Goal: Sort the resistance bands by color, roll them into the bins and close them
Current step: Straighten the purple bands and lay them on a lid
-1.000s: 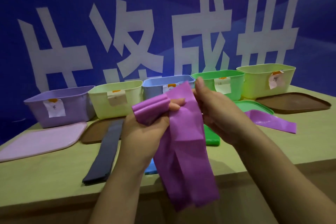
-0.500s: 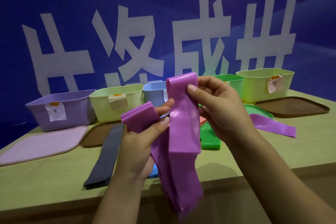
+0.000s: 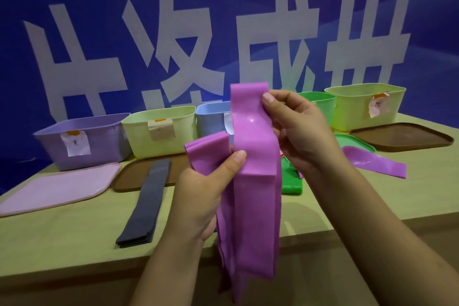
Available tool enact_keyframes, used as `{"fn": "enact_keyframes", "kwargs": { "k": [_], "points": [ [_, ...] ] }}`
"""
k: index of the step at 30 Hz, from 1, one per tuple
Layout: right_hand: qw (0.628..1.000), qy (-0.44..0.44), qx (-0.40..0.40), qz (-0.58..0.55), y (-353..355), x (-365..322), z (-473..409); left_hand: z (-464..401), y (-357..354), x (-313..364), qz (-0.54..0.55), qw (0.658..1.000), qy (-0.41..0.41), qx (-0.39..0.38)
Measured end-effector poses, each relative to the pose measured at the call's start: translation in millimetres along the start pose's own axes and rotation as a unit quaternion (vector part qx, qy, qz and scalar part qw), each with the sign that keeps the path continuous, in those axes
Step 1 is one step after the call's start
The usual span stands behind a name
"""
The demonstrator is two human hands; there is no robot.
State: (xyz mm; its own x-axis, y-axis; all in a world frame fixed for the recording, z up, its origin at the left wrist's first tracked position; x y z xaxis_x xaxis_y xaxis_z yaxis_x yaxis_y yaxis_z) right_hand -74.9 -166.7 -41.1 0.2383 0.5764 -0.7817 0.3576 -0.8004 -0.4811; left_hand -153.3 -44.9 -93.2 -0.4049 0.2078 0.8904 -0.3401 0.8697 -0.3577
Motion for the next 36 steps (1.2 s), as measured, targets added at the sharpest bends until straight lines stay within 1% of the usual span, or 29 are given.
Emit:
{"fn": "enact_keyframes", "kwargs": {
  "k": [2, 4, 6, 8, 9, 11, 13, 15, 17, 19, 21, 22, 24, 26, 27, 29, 30, 32, 33, 34, 36],
  "points": [
    [1.000, 0.020, 0.001, -0.011, 6.7, -1.9, 3.7, -2.6, 3.6, 0.3, -0.017, 1.000, -0.004, 0.010],
    [0.999, 0.035, -0.008, 0.005, 12.6, -2.8, 7.3, -4.7, 6.0, -3.3, -0.043, 0.999, 0.002, 0.018],
    [0.997, 0.031, -0.016, 0.064, 16.9, 1.8, 10.6, -6.3, 5.8, -6.7, -0.044, 0.999, 0.010, 0.027],
    [0.986, 0.029, -0.012, 0.164, 22.1, 12.3, 16.0, -8.6, 3.9, -7.1, -0.028, 0.999, 0.010, 0.033],
    [0.976, 0.039, 0.000, 0.216, 25.8, 18.1, 20.0, -9.3, 2.7, -6.1, -0.021, 0.999, 0.011, 0.033],
    [0.948, 0.088, 0.040, 0.304, 34.1, 26.2, 31.3, -11.1, 0.9, -5.0, -0.018, 0.999, 0.013, 0.036],
    [0.928, 0.151, 0.065, 0.334, 38.3, 27.0, 45.4, -12.5, 1.0, -4.6, -0.029, 0.998, 0.011, 0.050],
    [0.906, 0.233, 0.067, 0.348, 40.4, 23.5, 57.9, -13.5, 1.0, -4.6, -0.032, 0.998, 0.003, 0.060],
    [0.878, 0.308, 0.057, 0.362, 42.0, 19.2, 68.0, -13.0, 0.2, -4.6, -0.029, 0.998, 0.002, 0.057],
    [0.843, 0.354, 0.021, 0.405, 40.7, 18.2, 73.4, -12.2, -0.8, -4.0, -0.027, 0.998, 0.001, 0.052],
    [0.813, 0.366, -0.025, 0.451, 38.4, 21.2, 71.2, -11.1, -2.7, -4.8, -0.027, 0.999, 0.009, 0.041],
    [0.807, 0.364, -0.035, 0.463, 38.0, 22.8, 68.3, -10.6, -4.0, -5.3, -0.030, 0.999, 0.017, 0.031],
    [0.802, 0.365, -0.031, 0.471, 38.0, 24.1, 63.2, -8.8, -6.6, -4.7, -0.030, 0.999, 0.029, 0.004],
    [0.805, 0.376, -0.025, 0.458, 38.0, 23.2, 60.1, -8.5, -6.8, -3.6, -0.006, 0.999, 0.042, -0.021],
    [0.817, 0.374, -0.027, 0.439, 38.2, 22.7, 58.9, -7.8, -6.9, -1.9, 0.016, 0.998, 0.052, -0.036],
    [0.862, 0.338, -0.041, 0.375, 40.1, 23.0, 55.3, -5.5, -7.7, 1.1, 0.041, 0.995, 0.056, -0.076],
    [0.889, 0.308, -0.048, 0.336, 40.9, 23.6, 52.7, -4.5, -7.7, 2.1, 0.034, 0.994, 0.047, -0.094],
    [0.938, 0.234, -0.048, 0.249, 43.1, 24.1, 48.3, -3.8, -6.0, 2.6, 0.010, 0.994, 0.025, -0.108],
    [0.956, 0.202, -0.044, 0.207, 44.4, 24.3, 46.6, -3.9, -4.8, 2.7, -0.001, 0.994, 0.019, -0.107],
    [0.966, 0.183, -0.040, 0.177, 45.2, 24.1, 45.6, -4.3, -4.6, 2.5, -0.010, 0.994, 0.014, -0.108],
    [0.971, 0.174, -0.050, 0.159, 42.4, 24.6, 46.0, -3.7, -6.7, 2.2, -0.023, 0.994, 0.007, -0.108]
  ]
}}
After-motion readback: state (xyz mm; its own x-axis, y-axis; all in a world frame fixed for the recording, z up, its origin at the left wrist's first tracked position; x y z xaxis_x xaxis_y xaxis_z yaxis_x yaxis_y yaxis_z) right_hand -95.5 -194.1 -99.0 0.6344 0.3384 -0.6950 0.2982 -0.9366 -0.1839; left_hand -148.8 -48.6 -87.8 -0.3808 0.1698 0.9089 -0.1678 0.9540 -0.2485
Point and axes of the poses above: each hand's wrist, its own z-axis away from the middle knuckle, its own y-axis out of the back of the hand, x = y × z, the point moved 3 cm from there along -z, towards the middle knuckle, and after that the axes turned 4 degrees about x, right-handed, at the moved point
